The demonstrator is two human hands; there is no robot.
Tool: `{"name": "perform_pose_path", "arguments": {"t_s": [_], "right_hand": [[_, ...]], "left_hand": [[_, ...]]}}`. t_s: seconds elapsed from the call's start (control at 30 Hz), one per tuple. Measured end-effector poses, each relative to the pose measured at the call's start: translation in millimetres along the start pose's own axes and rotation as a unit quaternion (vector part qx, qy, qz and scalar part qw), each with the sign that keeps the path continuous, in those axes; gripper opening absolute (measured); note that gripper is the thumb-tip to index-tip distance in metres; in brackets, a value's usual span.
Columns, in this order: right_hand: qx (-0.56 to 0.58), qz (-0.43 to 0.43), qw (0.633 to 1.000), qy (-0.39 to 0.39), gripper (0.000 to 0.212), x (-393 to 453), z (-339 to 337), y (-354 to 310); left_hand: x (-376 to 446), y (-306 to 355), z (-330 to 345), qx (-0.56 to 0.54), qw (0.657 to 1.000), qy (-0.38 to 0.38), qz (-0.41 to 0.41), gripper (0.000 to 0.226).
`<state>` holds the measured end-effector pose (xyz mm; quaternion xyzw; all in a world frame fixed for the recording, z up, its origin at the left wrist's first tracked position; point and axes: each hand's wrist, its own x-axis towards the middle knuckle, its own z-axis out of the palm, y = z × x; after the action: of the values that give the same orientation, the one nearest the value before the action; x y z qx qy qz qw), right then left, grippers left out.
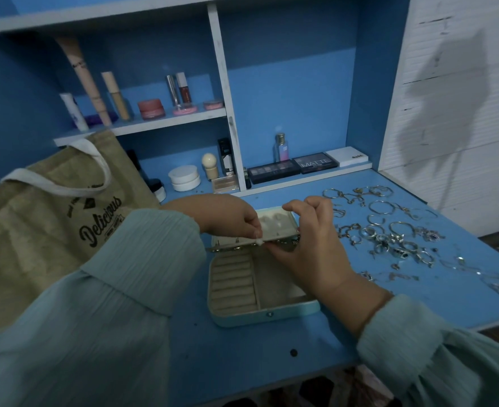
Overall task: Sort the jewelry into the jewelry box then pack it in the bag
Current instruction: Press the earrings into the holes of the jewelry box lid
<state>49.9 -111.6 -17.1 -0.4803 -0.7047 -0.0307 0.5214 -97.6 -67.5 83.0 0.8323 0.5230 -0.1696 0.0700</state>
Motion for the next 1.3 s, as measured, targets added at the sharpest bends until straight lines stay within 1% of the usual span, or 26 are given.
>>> {"name": "perform_pose_path", "arguments": {"t_s": [0.23, 0.43, 0.57, 0.77, 0.87, 0.97, 1.07, 1.13, 1.2, 1.3], "right_hand": [[-0.007, 0.0, 1.0, 0.002, 0.071, -0.1, 1.1, 1.1], [-0.011, 0.01, 1.0, -0.009, 0.067, -0.6, -0.7, -0.8], [-0.012, 0.018, 1.0, -0.011, 0.067, 0.0, -0.7, -1.4], [-0.004, 0.023, 1.0, -0.012, 0.067, -0.4, -0.4, -0.9], [-0.01, 0.014, 1.0, -0.004, 0.071, 0.3, -1.0, -2.1], [-0.01, 0.009, 1.0, -0.001, 0.07, 2.7, -1.7, -3.3], [-0.027, 0.012, 0.999, -0.018, 0.068, 6.3, -3.2, -4.8], [-0.032, 0.03, 0.998, -0.039, 0.066, 10.6, -5.1, -6.7], [-0.03, 0.037, 0.998, -0.051, 0.065, 16.0, -6.6, -7.6], [-0.037, 0.048, 0.995, -0.076, 0.065, 25.3, -6.6, -9.0]], "left_hand": [[-2.7, 6.4, -6.1, 0.017, 0.999, -0.021, -0.02, 0.033], [-3.4, 7.2, -8.0, 0.012, 0.999, -0.039, -0.022, 0.03], [-5.5, 6.7, -6.9, -0.009, 0.999, -0.029, -0.023, 0.029], [-12.1, 4.1, -1.2, -0.045, 0.998, -0.008, -0.034, 0.034], [-19.6, 4.0, -0.6, -0.056, 0.997, 0.01, -0.047, 0.036], [-30.6, 1.7, 1.4, -0.073, 0.995, 0.034, -0.056, 0.038], [-44.9, -1.3, 4.2, -0.085, 0.991, 0.088, -0.062, 0.037], [-53.2, -1.7, 5.9, -0.083, 0.988, 0.117, -0.058, 0.033], [-57.4, -2.5, 9.1, -0.082, 0.984, 0.149, -0.056, 0.028], [-52.8, -7.5, 15.0, -0.109, 0.97, 0.211, -0.057, 0.019]]}}
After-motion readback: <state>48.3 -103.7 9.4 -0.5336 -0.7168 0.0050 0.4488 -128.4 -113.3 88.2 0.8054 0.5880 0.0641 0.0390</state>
